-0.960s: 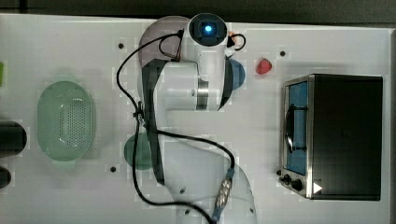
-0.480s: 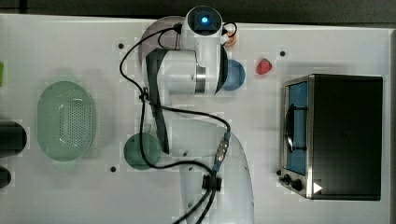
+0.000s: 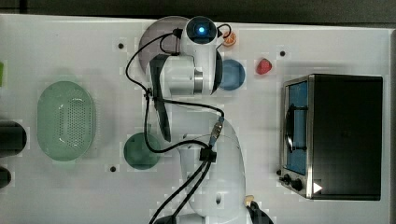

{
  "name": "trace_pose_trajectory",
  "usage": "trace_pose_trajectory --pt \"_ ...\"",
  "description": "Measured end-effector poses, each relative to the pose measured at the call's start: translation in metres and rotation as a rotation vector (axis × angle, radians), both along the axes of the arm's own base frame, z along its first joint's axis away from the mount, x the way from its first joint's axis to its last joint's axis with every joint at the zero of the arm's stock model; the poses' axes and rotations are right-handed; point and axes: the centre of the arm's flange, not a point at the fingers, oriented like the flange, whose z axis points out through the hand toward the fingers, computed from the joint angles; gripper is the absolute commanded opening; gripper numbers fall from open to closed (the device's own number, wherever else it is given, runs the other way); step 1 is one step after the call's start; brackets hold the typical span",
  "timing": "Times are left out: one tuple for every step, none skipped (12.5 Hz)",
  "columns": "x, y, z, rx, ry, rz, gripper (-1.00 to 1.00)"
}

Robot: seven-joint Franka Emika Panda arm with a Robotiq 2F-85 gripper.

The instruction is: Pick ketchup from plate and place it on table.

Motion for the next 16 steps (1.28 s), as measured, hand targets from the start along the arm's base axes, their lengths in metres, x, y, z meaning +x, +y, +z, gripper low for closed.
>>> trace_pose_trajectory --pt "-0.001 0.002 -0.008 -0.003 -0.008 0.008 1.00" --pt "0.001 0.004 -0.014 0.000 -0.025 0.010 1.00" --pt "0.004 0.006 -0.015 0.005 -0.034 0.011 1.00" --pt "0.006 0.006 -0.012 0.005 -0.037 0.011 1.00" --pt "0.008 0.005 -0.009 0.002 -0.045 0.012 0.91" --pt "0.010 0.005 -0.007 -0.001 -0.056 0.014 0.68" --pt "0.011 0.005 -0.007 -0.002 -0.061 0.017 0.42" --pt "0.011 0.005 -0.007 -0.004 -0.063 0.019 0.20" --pt "0.012 0.005 -0.006 -0.005 -0.067 0.019 0.19" --pt "0.013 0.004 -0.003 -0.004 -0.071 0.018 0.19" --pt "0.013 0.004 -0.003 -0.004 -0.069 0.018 0.19" --pt "0.013 0.004 -0.003 -0.005 -0.069 0.020 0.19" --pt "0.013 0.005 -0.003 -0.008 -0.070 0.023 0.19" --pt "0.014 0.006 -0.001 -0.009 -0.068 0.025 0.19" --pt "0.013 0.007 0.004 -0.006 -0.062 0.023 0.19" --pt "0.014 0.009 0.014 -0.003 -0.059 0.021 0.19"
